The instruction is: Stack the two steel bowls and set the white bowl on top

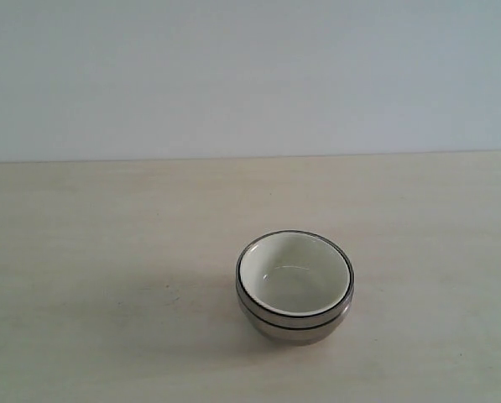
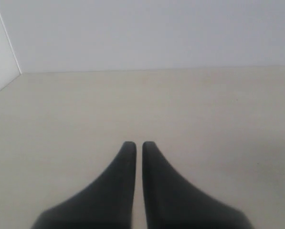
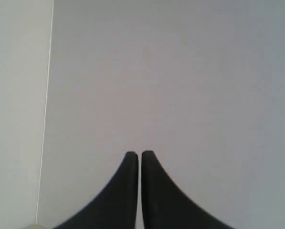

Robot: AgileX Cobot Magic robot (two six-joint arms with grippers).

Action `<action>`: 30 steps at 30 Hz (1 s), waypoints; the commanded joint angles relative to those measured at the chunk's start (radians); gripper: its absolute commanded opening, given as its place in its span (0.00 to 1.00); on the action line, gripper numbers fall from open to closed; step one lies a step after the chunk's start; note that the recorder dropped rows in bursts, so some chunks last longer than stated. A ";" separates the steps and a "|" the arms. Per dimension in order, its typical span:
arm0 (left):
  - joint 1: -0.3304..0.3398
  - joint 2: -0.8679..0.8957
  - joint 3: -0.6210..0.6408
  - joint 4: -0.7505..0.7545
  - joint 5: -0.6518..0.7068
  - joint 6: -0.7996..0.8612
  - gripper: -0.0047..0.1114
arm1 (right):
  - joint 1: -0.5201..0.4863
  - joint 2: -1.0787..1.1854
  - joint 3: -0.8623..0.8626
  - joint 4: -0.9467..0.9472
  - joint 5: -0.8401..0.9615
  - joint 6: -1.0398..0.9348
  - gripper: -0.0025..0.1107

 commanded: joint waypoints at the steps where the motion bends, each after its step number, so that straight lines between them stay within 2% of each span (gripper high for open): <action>1: 0.001 -0.003 0.003 -0.003 -0.007 -0.011 0.08 | -0.003 -0.067 0.005 -0.011 0.007 0.011 0.02; 7: 0.001 -0.003 0.003 -0.003 -0.007 -0.011 0.08 | -0.012 -0.067 0.004 -0.034 0.045 0.044 0.02; 12: 0.001 -0.003 0.003 -0.003 -0.007 -0.011 0.08 | -0.153 -0.067 0.004 -0.193 0.051 0.186 0.02; 16: 0.001 -0.003 0.003 -0.003 -0.007 -0.011 0.08 | -0.312 -0.067 0.004 -0.197 0.084 0.188 0.02; 24: 0.001 -0.003 0.003 -0.003 -0.007 -0.011 0.08 | -0.420 -0.067 0.010 -0.183 0.090 0.213 0.02; 30: 0.001 -0.003 0.003 -0.003 -0.007 -0.011 0.08 | -0.467 -0.067 0.127 -0.183 -0.034 0.271 0.02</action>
